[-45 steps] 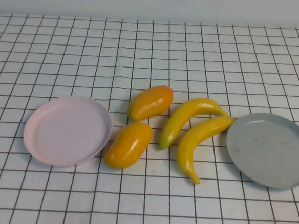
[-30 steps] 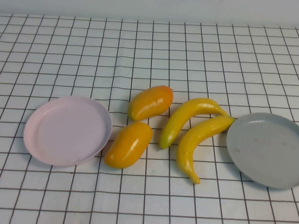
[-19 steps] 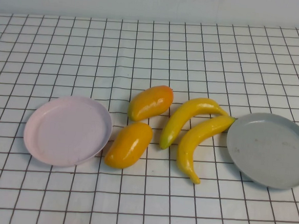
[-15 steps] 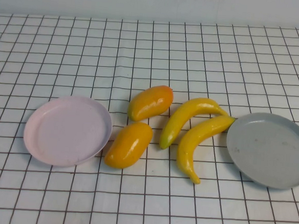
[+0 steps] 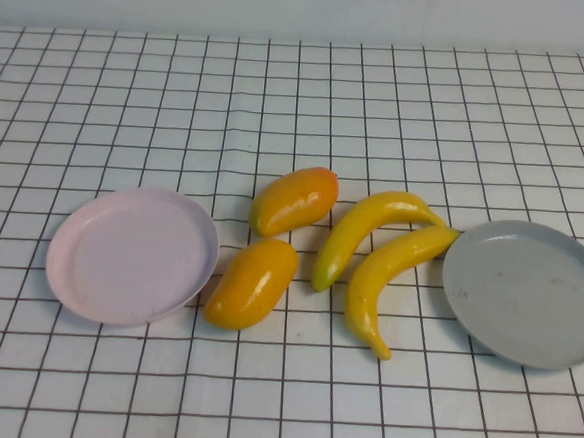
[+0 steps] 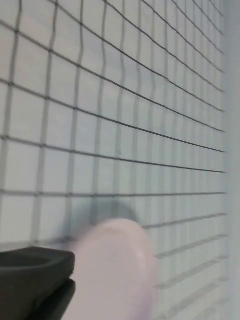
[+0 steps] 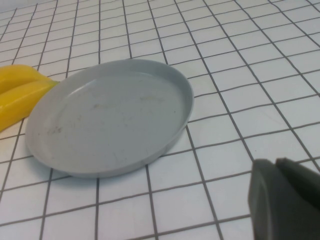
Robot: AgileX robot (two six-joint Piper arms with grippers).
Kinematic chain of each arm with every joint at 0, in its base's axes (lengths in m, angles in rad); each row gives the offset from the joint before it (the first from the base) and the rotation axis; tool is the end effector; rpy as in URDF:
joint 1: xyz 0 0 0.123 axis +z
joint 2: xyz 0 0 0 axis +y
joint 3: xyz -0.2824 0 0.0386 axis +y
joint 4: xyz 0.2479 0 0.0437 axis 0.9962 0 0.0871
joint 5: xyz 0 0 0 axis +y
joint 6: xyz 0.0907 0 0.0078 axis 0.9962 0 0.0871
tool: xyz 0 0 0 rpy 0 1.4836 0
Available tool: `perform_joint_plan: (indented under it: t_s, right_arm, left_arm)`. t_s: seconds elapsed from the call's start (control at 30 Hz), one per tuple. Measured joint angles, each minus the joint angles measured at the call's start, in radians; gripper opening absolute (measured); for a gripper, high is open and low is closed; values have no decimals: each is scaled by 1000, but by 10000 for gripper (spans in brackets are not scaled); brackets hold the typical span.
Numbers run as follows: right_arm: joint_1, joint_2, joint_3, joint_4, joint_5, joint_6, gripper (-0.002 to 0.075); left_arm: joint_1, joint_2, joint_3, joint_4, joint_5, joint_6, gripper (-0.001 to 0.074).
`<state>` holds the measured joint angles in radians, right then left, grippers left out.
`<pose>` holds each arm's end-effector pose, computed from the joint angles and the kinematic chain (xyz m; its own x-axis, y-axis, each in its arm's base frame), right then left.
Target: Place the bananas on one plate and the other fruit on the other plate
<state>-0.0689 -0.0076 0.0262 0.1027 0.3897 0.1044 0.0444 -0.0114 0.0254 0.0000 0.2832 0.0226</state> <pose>0.0524 -0.0001 0.1699 -0.3006 0.2192 -0.9282 0.0933 0.9753 0.2001 0.0546 0.0024 0.1795 -0.2092 0.0133 -0.9778 -0.0397 0.9990 0.0221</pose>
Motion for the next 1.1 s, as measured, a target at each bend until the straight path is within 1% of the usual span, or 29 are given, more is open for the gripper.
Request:
perform_joint_plan:
  t_s: [0.2,0.3,0.4,0.5,0.57,0.6,0.63,0.7,0.73,0.77,0.8,0.87,1.0,1.1]
  right_arm:
    - [0,0,0,0,0,0,-16]
    - [0,0,0,0,0,0,-16]
    - [0,0,0,0,0,0,-16]
    - [0,0,0,0,0,0,-16]
    - [0,0,0,0,0,0,-16]
    - [0,0,0,0,0,0,-16]
    - [0,0,0,0,0,0,-16]
    - [0,0,0,0,0,0,-16]
    - [0,0,0,0,0,0,-16]
    - [0,0,0,0,0,0,-17]
    - [0,0,0,0,0,0,-16]
    - [0,0,0,0,0,0,-16]
    - [0,0,0,0,0,0,-16]
    - [0,0,0,0,0,0,-16]
  left_arm:
    - [0,0,0,-329,-340,-298,-4]
    - [0,0,0,-389,-460,-345,-4]
    - [0,0,0,-407,-520,-349,-4]
    - [0,0,0,-411,-518,-345,-4]
    - [0,0,0,-415,-493,-396,-4]
    - [0,0,0,-401,-464,-440,-4]
    - [0,0,-14,-362,-396,-475,-4]
    - [-23,0,-89,-254,-175,-492,-4]
    - [-34,3,-132,-229,-84,-477,-4]
    - [-59,21,-201,-200,36,-422,-4]
    - [-81,51,-261,-195,121,-362,-4]
    - [-122,131,-370,-212,247,-239,-4]
    - [-207,366,-592,-293,487,37,-4]
    - [-250,567,-718,-333,634,185,-4]
